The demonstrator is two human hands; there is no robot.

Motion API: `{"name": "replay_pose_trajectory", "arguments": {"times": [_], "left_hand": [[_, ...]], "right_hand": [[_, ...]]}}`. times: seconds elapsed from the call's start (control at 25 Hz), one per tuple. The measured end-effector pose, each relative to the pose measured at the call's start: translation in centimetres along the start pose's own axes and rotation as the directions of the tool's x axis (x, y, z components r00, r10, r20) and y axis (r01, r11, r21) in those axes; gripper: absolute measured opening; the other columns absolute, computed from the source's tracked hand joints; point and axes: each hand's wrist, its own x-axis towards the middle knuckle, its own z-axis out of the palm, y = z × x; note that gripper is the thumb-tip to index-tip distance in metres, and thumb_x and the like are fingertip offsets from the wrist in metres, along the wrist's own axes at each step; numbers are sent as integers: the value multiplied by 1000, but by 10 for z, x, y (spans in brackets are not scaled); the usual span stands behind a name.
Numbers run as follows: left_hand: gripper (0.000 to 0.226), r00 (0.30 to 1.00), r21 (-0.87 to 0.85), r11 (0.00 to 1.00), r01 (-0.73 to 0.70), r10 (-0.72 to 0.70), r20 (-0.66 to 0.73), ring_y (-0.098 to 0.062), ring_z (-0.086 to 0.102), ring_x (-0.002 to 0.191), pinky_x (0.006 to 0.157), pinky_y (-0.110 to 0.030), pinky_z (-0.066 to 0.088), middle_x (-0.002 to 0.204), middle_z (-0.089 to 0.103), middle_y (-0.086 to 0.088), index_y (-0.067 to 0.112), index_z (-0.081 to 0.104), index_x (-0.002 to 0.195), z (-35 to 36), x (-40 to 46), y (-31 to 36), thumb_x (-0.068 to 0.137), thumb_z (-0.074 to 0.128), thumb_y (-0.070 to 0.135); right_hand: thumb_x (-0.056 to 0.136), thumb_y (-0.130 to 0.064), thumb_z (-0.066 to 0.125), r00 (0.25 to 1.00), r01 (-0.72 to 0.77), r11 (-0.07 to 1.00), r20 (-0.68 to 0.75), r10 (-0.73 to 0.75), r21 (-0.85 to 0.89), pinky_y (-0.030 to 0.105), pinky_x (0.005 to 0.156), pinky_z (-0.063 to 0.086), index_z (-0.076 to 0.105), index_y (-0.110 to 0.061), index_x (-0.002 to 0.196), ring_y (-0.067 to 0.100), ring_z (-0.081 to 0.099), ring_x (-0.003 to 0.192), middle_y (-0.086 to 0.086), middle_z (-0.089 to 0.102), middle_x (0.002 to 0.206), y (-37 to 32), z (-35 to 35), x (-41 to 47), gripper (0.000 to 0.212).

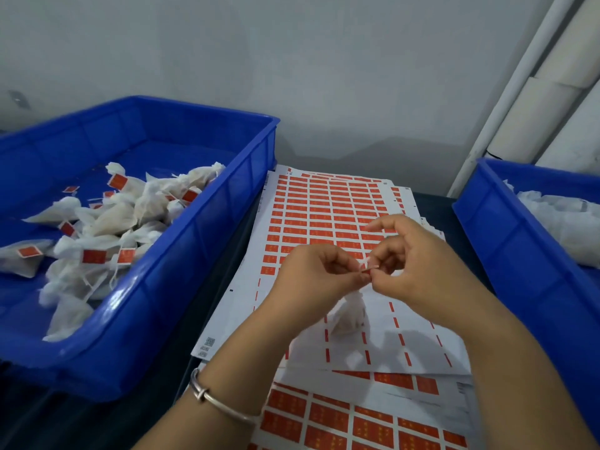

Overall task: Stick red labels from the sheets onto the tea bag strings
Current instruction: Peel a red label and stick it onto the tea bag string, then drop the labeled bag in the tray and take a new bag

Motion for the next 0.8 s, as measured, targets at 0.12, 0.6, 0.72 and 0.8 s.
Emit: {"name": "replay_pose_trajectory", "arguments": {"times": [0.12,0.6,0.72,0.8], "left_hand": [[14,994,165,983,-80,91,-61,-3,63,66,56,-11,48,65,66,16,32,66,65,-23,-5,22,76,74,30],[17,741,374,911,-173,371,-560,-19,70,75,72,-38,57,67,69,6,23,60,68,-206,21,104,80,66,11],[13,766,436,900,-18,292,-572,-24,69,82,77,-41,56,75,71,-3,16,61,71,-241,49,78,83,64,12],[15,797,556,820,133,245,-552,-25,67,81,76,-38,54,80,71,-8,9,64,74,-255,65,53,86,62,17]], "right_hand": [[78,-39,71,986,3,991,-167,19,132,3,57,46,38,-51,114,-9,62,81,-25,64,84,-9,15,-3,50],[91,-38,55,955,-287,935,144,261,209,2,59,39,37,-42,120,-1,57,91,-22,59,99,7,106,-19,34],[93,-33,54,950,-296,936,156,269,190,0,61,38,39,-38,117,-1,56,90,-19,60,96,9,109,-17,29],[94,-31,54,946,-310,933,162,282,182,0,62,39,40,-37,115,0,57,89,-18,61,95,10,110,-16,26]]}}
